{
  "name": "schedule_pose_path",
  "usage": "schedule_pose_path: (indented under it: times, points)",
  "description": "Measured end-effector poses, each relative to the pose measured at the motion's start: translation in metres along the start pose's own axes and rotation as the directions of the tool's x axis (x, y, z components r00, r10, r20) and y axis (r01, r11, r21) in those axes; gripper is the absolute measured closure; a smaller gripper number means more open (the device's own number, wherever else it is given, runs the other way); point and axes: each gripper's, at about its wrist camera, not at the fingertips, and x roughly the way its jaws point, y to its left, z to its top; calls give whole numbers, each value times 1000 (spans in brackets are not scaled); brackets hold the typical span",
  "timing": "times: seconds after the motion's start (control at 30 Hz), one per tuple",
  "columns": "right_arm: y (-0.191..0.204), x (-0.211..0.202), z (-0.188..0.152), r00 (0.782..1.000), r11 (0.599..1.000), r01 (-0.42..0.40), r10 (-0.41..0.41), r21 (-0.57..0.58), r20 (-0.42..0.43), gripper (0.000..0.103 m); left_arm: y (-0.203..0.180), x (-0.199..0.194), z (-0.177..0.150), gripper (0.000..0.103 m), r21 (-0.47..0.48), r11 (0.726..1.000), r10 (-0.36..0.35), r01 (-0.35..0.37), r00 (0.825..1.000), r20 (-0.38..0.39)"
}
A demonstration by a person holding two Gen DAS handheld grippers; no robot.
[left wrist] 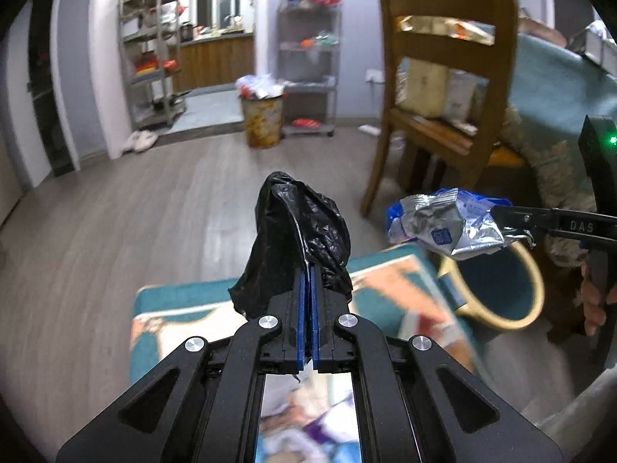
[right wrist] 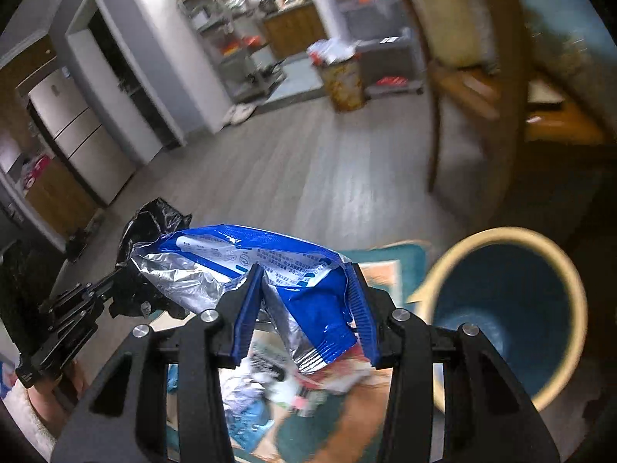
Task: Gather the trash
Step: 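Carry the black bag and blue wrapper over the yellow-rimmed bin with both tools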
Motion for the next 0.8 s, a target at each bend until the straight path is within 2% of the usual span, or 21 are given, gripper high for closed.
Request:
schedule_pose_path:
  times: [0.1, 0.27, 0.47, 0.63, 0.8]
  points:
    - [-33, -30, 1, 998, 998, 46, -48, 54, 36, 59, -25, 4, 7, 99, 13, 999, -49, 49, 999, 16]
    - [-94, -62, -8, 986, 980, 151, -159, 131, 48, 59, -79, 25, 17, 99, 60, 989, -139, 138, 990, 9]
    - [-167, -69, -31, 972, 935, 231, -236, 269, -12, 59, -154, 61, 16, 99, 144, 963, -225, 228, 974, -38]
    - [-196, -58, -47, 961, 898, 275, -271, 343, -60, 59, -206, 91, 9, 99, 179, 932, -303, 315, 949, -93]
    - [-201, -44, -48, 947, 875, 320, -299, 364, -113, 59, -238, 114, 0, 99, 232, 908, -323, 349, 936, -143]
